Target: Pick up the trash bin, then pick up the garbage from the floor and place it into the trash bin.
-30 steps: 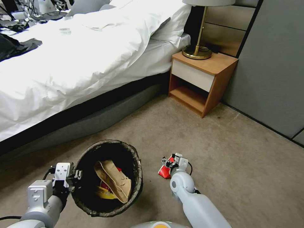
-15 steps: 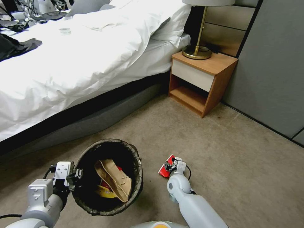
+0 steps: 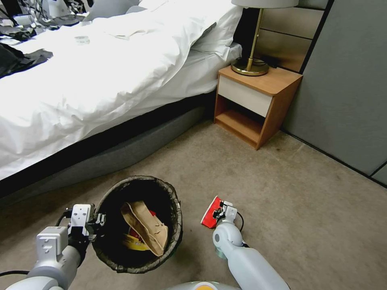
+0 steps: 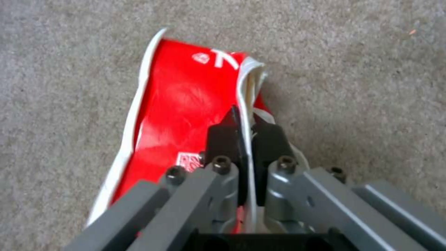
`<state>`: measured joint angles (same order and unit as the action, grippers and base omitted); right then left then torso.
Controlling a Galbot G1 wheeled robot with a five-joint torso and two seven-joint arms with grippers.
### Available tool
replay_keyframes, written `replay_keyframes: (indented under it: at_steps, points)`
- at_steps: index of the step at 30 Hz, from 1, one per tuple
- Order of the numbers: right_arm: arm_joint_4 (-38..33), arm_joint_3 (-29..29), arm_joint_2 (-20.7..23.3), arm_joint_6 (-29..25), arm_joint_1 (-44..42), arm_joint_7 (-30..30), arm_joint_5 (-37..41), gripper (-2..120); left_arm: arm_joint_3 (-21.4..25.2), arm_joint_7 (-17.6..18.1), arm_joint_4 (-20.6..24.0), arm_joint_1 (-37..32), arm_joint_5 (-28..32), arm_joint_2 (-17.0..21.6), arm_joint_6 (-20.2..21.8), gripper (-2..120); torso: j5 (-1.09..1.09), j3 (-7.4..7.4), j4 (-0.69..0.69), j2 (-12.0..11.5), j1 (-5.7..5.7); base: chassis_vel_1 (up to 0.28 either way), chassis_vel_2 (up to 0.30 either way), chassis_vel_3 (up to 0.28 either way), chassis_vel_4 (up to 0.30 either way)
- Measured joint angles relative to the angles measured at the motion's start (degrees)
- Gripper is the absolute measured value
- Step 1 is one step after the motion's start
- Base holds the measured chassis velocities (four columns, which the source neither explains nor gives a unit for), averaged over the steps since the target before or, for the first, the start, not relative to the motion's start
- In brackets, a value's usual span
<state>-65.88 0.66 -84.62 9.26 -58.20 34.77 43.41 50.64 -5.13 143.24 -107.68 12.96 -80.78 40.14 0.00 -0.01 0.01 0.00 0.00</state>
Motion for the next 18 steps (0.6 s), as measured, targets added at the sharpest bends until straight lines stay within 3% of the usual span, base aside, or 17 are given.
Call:
replay_keyframes:
  at_steps: [8, 12, 14, 18]
  points:
    - [-2.92, 0.02, 1.53, -1.01, -0.84, -0.43, -3.76, 0, -0.35, 0.00, 0.00, 0.11, -0.15, -0.15, -0.05, 1, 0.04, 0.01, 0.01, 0.00, 0.00, 0.000, 0.000, 0.000, 0.000]
    - [-11.09, -0.76, 4.37, -1.08, -2.24, -1.83, -8.14, 0, -0.42, -0.02, 0.00, -0.02, -0.18, -0.19, -0.05, 1, 0.02, 0.01, 0.00, 0.00, 0.00, 0.000, 0.000, 0.000, 0.000]
    - [-19.65, -3.21, 6.30, 0.74, -4.06, -4.88, -11.93, 0, -0.39, -0.02, 0.00, -0.13, -0.21, -0.15, -0.05, 1, 0.01, 0.01, -0.01, 0.00, 0.00, 0.000, 0.000, 0.000, 0.000]
    - [-27.84, -6.78, 6.42, 4.11, -5.99, -8.79, -14.79, 0, -0.36, -0.02, 0.00, -0.18, -0.19, -0.12, -0.05, 1, 0.00, 0.01, -0.01, 0.00, 0.00, 0.000, 0.000, 0.000, 0.000]
